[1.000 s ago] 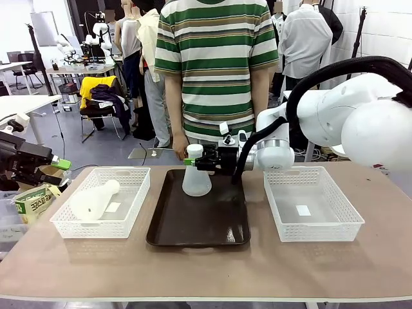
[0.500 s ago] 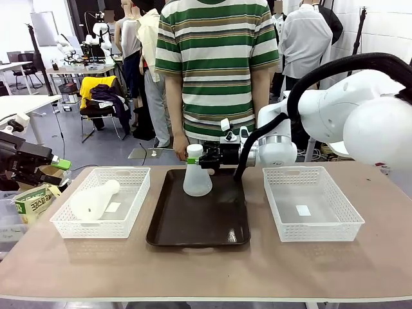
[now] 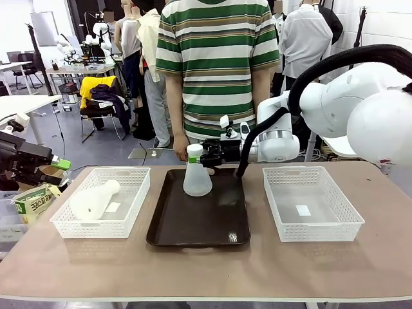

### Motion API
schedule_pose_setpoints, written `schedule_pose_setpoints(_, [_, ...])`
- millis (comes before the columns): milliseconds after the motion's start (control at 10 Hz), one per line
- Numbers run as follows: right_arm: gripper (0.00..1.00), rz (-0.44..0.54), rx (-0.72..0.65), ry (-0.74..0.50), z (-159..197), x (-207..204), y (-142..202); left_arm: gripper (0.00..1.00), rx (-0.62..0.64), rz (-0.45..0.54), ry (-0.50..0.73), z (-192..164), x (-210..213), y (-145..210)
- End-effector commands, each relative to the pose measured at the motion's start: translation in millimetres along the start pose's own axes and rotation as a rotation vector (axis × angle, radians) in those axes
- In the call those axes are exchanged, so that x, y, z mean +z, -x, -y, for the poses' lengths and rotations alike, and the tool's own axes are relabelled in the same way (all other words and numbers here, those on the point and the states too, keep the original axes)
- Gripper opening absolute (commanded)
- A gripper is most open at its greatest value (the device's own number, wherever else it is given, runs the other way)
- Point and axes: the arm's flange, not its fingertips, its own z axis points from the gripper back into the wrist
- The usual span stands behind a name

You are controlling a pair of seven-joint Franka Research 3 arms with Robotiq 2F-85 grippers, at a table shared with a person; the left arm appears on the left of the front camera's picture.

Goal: Prepare the laboratory tools.
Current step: Place the picked Big flask upright in the Handle tray as instructed by the person, then pick up the Big flask that the person points to.

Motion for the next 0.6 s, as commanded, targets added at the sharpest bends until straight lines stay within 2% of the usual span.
schedule_pose_setpoints(0, [1.0, 0.031, 0.001, 0.003, 2.0, -1.0, 1.9, 1.0, -0.006, 0.013, 0.018, -0.9, 0.1, -0.2])
schedule_pose_setpoints(500, [1.0, 0.031, 0.001, 0.003, 2.0, -1.0, 1.9, 1.0, -0.006, 0.013, 0.018, -0.9, 0.1, -0.2])
